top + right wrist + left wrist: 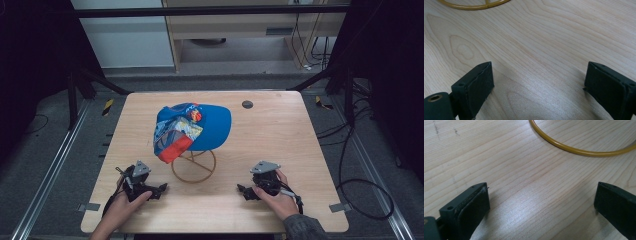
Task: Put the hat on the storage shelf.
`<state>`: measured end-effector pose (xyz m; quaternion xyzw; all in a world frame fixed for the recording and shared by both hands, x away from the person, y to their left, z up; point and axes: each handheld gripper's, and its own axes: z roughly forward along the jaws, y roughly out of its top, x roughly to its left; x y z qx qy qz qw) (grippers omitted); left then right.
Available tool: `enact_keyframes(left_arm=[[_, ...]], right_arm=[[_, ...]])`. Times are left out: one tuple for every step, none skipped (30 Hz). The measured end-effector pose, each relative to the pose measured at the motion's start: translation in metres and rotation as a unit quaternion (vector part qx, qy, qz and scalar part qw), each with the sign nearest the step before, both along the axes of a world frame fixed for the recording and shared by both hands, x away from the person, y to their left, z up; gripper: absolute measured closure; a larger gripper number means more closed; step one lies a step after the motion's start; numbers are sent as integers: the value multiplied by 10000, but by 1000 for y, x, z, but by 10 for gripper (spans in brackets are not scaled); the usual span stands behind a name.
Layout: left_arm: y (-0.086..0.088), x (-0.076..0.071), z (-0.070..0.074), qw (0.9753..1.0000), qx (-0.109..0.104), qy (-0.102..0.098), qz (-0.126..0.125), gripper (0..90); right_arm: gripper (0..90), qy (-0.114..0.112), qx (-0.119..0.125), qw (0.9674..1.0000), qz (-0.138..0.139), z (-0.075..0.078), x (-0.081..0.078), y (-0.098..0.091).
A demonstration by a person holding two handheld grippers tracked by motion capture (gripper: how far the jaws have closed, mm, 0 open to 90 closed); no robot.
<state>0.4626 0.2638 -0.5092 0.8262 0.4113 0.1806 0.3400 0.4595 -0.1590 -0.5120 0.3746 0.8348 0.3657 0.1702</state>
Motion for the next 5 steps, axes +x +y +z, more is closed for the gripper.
enact_keyframes(left_arm=[[0,0,0,10000,-3,0,4,0],[0,0,0,10000,-2,0,4,0],[0,0,0,10000,-2,-1,5,0],[0,0,0,10000,-4,0,7,0],[0,0,0,10000,-3,0,6,0]], right_arm=[[85,0,-1,10000,12,0,0,0],[84,-3,-8,10000,3,0,0,0],[84,-6,-9,10000,-9,0,0,0],[82,-1,-11,10000,-36,0,-1,0],[80,10,-1,10000,-61,0,-1,1]])
